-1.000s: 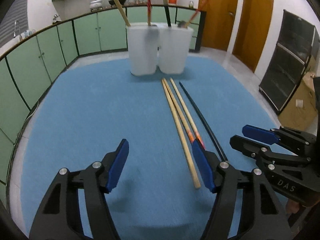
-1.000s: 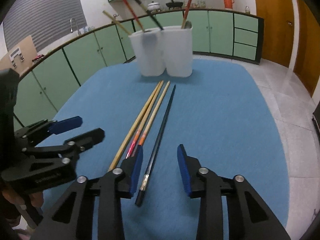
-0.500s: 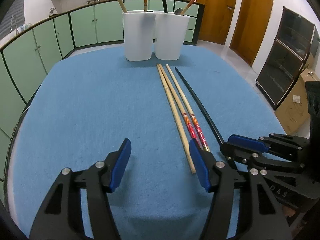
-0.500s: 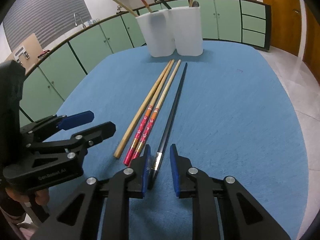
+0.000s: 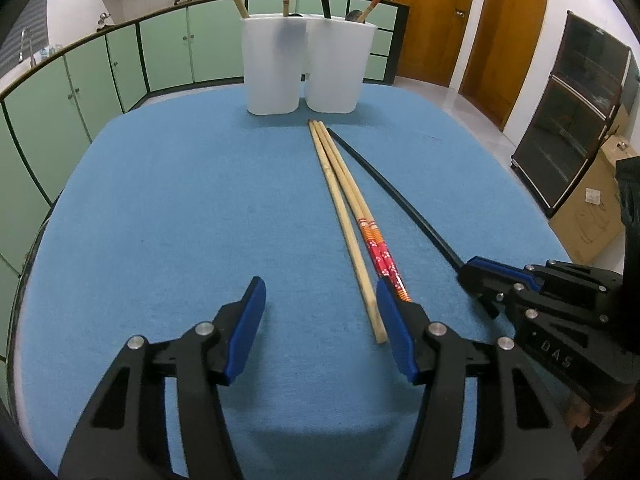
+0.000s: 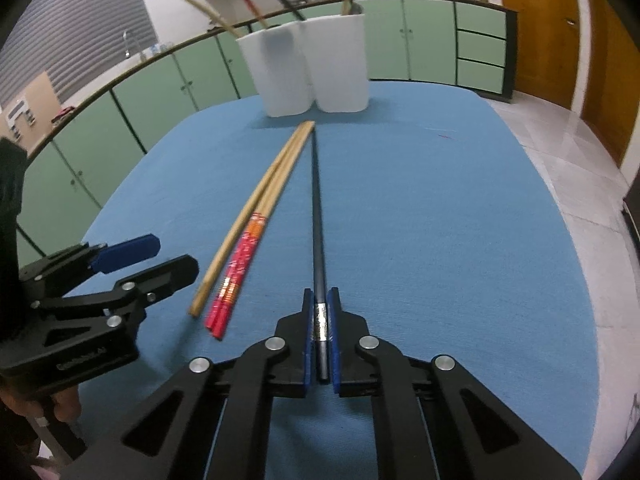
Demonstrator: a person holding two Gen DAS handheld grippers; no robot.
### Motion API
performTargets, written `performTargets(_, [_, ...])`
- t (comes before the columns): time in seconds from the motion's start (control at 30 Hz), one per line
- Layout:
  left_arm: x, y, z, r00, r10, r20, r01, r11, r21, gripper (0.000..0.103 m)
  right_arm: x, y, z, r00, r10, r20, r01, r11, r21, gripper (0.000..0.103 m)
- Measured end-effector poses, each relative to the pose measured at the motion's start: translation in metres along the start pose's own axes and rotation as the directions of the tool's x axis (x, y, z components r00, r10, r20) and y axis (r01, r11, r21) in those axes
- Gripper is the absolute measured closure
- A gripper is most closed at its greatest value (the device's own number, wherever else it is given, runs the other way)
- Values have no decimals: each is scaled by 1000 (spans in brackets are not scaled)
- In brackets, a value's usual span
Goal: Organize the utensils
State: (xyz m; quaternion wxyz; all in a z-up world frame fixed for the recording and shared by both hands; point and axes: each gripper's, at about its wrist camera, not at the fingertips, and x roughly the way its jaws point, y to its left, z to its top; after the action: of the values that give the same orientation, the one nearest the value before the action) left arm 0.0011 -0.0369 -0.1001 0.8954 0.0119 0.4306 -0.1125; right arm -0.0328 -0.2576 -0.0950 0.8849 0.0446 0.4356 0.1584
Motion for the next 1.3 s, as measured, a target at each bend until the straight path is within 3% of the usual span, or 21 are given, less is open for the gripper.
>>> performTargets(0.43, [16,-13,0,999,-2,-35,3,1000,24,59,-6,-23,-3,999,-34,15,33,997,65,96])
performTargets(0.53, [17,-13,0,999,3,-33,-2,1000,23,67,-6,-22,-3,999,-29,16,28,997,65,96])
performTargets(0.6, [15,-13,-1,999,3,-31,-3,1000,22,85,-6,-22,-3,999,-27,17,26,997,68,96])
performTargets(0.67, [14,-13,-1,1000,-2,-31,2,1000,15,96,-5,-21,-3,1000,-24,19,23,997,71,96])
performTargets(1.0, [3,11,5,999,51,11,-50,997,-63,97,1,-18,6,1000,-17,22,15,996,85,96])
performTargets(1.3, [5,15,-3,1000,23,-10,-23,997,-78,91,-6,-16,1,999,-6,45,4,999,54,88])
